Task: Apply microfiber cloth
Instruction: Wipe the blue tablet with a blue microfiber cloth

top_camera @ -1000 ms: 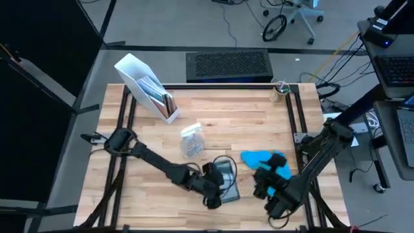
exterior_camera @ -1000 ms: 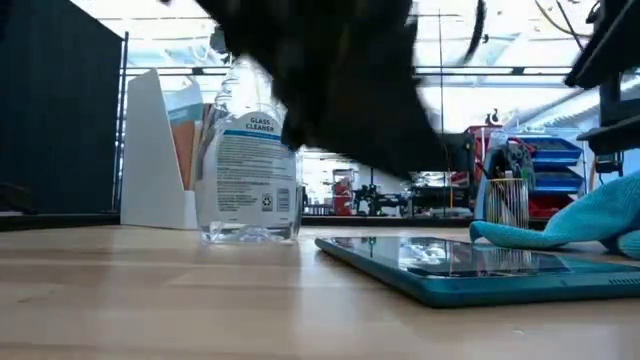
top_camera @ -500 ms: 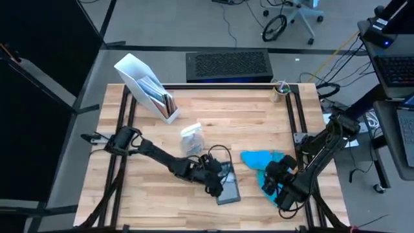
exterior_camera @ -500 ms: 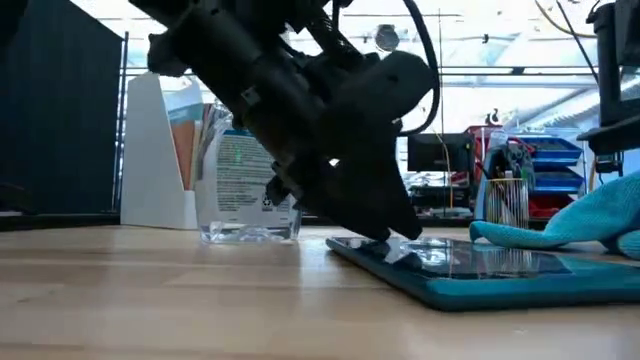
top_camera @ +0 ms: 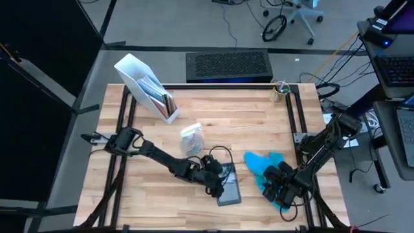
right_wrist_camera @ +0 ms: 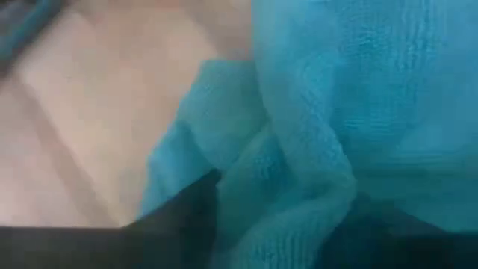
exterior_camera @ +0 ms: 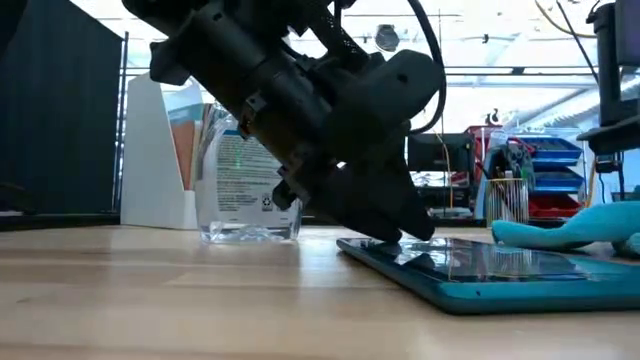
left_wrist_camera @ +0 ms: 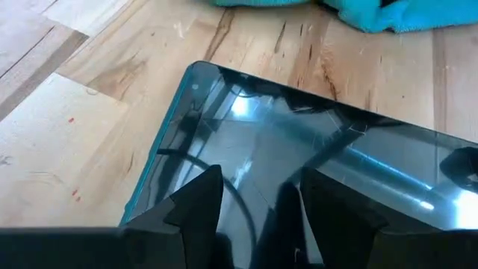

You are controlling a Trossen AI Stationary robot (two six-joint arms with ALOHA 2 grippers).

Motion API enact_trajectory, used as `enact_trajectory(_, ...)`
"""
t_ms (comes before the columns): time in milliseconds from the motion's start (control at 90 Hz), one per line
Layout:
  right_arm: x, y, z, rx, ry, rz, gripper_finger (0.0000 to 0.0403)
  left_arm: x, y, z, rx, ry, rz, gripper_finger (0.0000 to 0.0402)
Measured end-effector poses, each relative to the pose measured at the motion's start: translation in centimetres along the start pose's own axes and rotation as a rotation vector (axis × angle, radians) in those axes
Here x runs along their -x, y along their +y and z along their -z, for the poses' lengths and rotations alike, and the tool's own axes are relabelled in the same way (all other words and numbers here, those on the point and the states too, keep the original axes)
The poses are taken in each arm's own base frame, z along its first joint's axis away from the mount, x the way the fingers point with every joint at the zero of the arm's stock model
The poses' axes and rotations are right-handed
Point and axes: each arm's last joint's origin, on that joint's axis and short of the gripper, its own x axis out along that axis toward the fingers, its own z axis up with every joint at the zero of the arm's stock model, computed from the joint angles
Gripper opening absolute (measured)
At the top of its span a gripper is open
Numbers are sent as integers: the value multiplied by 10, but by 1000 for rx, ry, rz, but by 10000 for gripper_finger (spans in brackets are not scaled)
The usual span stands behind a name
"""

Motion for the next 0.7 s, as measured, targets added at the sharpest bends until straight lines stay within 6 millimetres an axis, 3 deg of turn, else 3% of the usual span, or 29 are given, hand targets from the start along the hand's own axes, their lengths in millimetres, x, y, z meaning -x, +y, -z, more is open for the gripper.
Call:
enact_trajectory(111,14,27,-7,146,-96,-129,21,0,0,0,0,1,-1,175)
enact_trajectory(211,26,59,-17,275,-271,-303,15,0,0,0,0,0,0,175)
enact_trajectory(300,25,81,-26,391,-402,-400,9,0,0,0,3,-6,5,175)
enact_trajectory(478,-10,105,-38,589,-525,-379,4,0,-1,-2,-8,-24,19,175)
enact_trajectory(700,-52,121,-60,628,-527,-357,4,-1,-1,-2,-9,-26,22,175)
